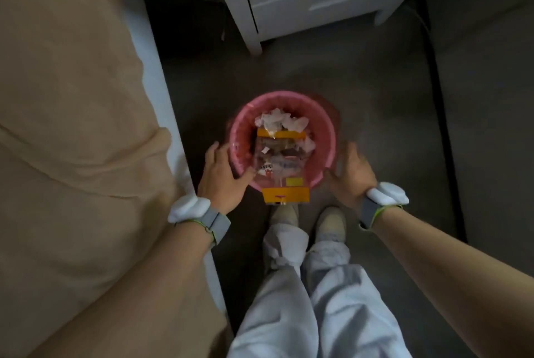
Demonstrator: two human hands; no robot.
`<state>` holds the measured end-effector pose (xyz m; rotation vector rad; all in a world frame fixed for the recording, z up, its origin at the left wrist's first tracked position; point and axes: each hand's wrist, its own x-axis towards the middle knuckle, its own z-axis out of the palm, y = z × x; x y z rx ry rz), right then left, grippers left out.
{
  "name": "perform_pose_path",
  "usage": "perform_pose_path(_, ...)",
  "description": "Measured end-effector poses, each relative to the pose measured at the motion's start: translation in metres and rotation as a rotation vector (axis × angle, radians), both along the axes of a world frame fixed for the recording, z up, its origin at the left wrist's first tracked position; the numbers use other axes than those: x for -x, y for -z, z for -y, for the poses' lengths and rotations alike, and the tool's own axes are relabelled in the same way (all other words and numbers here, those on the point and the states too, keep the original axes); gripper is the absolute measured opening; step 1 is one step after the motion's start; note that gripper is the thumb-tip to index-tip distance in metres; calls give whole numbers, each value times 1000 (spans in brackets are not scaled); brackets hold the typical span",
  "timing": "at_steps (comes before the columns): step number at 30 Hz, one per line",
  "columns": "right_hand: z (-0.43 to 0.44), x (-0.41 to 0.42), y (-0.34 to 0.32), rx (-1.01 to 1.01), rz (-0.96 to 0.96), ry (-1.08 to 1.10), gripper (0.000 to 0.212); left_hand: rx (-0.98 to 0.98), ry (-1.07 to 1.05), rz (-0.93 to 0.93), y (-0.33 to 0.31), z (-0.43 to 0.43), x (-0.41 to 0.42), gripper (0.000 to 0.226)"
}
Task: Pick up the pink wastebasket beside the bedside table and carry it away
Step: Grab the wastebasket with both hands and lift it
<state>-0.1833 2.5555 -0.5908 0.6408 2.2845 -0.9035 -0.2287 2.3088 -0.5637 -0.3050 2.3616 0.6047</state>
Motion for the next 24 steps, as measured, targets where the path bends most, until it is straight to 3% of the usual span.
perform_pose_path(4, -1, -1, 52, -81, 32, 27, 72, 1, -88, 63, 48, -5, 5, 92)
perform_pose_path(8, 3, -2, 78, -39, 108, 9, 55, -27, -234, 180, 76, -8, 14, 105)
perform_pose_path(10, 2, -3, 81, -23, 197, 53, 49, -28, -338, 236, 86, -8, 20, 104)
perform_pose_path(12, -1, -4, 80, -77, 207, 124, 44, -55, -429, 302, 84, -12, 22, 88)
perform_pose_path(15, -22, -13, 58, -116, 160, 216, 39, -103, -342, 312, 66, -28, 20, 49)
perform_pose_path(20, -65, -40, 8, -86, 152, 354, 38, -142, -258, 309, 26, -70, 29, 65)
perform_pose_path(24, -93, -67, -37, -63, 142, 523, 33, -163, -90, 321, -7, -107, 33, 56)
